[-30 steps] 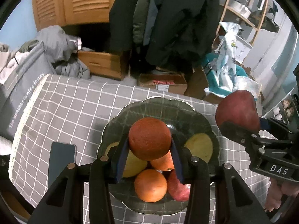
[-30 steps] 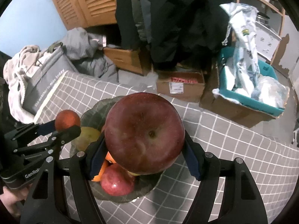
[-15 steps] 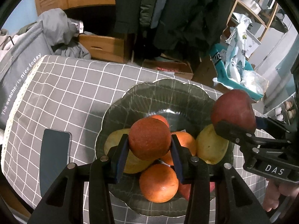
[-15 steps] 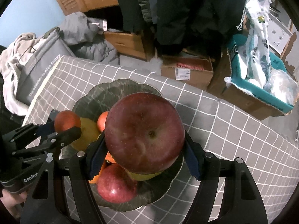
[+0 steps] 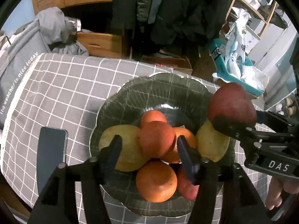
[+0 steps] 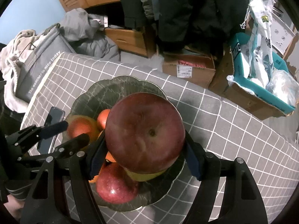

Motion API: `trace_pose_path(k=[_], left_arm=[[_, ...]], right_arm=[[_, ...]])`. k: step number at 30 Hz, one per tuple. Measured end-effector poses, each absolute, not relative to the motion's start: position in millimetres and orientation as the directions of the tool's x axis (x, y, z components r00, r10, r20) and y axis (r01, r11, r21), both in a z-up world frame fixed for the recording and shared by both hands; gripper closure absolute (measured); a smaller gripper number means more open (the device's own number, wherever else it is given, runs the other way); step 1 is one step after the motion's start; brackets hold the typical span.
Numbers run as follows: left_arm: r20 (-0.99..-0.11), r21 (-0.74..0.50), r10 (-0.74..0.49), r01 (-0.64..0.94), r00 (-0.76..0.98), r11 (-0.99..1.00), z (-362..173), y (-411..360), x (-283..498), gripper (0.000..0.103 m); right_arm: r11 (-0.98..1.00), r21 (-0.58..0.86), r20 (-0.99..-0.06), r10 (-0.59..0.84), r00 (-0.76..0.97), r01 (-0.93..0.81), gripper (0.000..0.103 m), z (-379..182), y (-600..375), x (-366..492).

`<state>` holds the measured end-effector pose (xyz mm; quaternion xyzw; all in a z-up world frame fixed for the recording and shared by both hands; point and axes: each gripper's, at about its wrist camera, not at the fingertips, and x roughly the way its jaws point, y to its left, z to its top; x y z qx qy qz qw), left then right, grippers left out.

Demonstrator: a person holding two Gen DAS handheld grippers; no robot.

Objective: Organize fruits

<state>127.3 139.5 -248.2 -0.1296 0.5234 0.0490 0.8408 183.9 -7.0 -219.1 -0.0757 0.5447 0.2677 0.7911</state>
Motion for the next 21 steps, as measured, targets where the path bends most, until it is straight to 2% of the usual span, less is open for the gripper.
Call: trace_pose_path(k=[2, 4, 13, 21], left_arm=[[-0.892, -0.164, -0.051, -0.216, 0.449, 0.962, -246.9, 139.4, 127.2, 0.036], [-0.894, -0.164, -0.051, -0.218, 0.445, 0.962, -246.9, 140.2, 126.9, 0.036], [-0.881, -0.171, -0.051, -0.215, 0.470, 0.962, -233.9, 137.8, 121.8, 0.036], [-0.848, -0.181, -0.043, -0.212, 0.529, 0.960, -207.3, 135.3, 111.6, 0.033]], right_arm=[[0.840, 0.187, -0.895, 0.359, 0.264, -0.508, 0.027, -215.8, -7.1, 183.9], [0.838, 0.192, -0.889, 0.369, 0.272, -0.511, 0.023, -211.6, -7.9, 183.9], [0.846, 0.189, -0.872, 0.378, 0.311, -0.498, 0.022, -193.2, -15.9, 182.5], [0.864, 0.121, -0.849, 0.345, 0.400, -0.488, 0.022, -164.6, -26.5, 169.4]])
